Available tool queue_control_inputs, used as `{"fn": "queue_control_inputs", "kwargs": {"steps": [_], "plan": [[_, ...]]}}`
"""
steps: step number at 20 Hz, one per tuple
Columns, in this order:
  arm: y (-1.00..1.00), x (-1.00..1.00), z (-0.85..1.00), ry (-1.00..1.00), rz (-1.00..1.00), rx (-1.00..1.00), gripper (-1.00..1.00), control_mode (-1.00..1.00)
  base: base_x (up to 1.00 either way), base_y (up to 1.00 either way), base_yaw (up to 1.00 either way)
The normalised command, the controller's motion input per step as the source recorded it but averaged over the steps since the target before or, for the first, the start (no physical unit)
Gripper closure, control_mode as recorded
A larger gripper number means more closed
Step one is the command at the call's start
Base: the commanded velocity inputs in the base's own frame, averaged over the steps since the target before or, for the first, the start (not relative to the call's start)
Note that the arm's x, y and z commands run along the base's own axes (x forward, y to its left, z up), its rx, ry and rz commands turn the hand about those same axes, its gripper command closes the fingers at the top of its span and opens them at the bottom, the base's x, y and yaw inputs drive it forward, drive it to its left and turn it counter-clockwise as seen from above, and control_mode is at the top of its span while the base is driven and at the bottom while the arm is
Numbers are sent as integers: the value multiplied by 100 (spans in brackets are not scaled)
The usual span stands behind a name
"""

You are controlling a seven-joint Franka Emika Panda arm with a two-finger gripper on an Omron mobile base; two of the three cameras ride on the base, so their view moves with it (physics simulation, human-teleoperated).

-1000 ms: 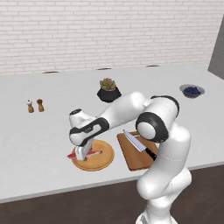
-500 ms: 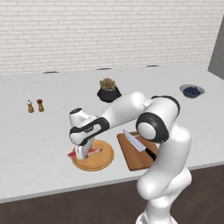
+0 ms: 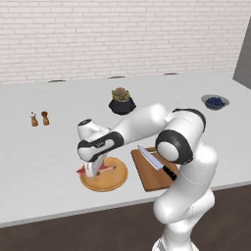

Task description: Pick up the knife from the drawer and place it on the cutting board. Then place the meat from the plate to the cutting board.

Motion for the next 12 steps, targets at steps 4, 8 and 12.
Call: {"fn": "queue_control_inputs", "kwargs": {"steps": [4, 8, 12], "plan": [[-56, -22, 31, -5, -16, 5, 100, -100, 0, 0, 0], [-74, -11, 32, 0, -20, 7, 100, -100, 0, 0, 0], [-84, -5, 22, 0, -23, 7, 100, -100, 0, 0, 0]]}}
